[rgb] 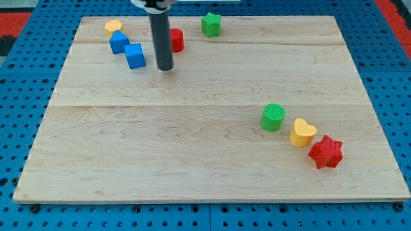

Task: Move the blue blocks bottom right to the yellow hexagon

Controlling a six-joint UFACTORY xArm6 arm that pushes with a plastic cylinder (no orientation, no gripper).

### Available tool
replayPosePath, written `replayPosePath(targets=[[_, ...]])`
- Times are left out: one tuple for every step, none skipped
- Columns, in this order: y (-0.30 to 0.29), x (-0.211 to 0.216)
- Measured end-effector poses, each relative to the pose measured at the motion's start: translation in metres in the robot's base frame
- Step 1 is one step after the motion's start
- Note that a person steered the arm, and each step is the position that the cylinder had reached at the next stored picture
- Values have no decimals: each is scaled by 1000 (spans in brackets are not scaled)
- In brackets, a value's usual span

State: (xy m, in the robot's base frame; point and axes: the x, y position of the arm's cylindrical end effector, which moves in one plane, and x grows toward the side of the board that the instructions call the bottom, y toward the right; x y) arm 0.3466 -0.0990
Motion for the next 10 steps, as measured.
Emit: replayPosePath(targets=[[-44, 0], [-87, 6], [-123, 8], [-121, -1], [-117, -4], [-100, -7], [-83, -28], [-83, -40], [-82, -41], [-78, -39]])
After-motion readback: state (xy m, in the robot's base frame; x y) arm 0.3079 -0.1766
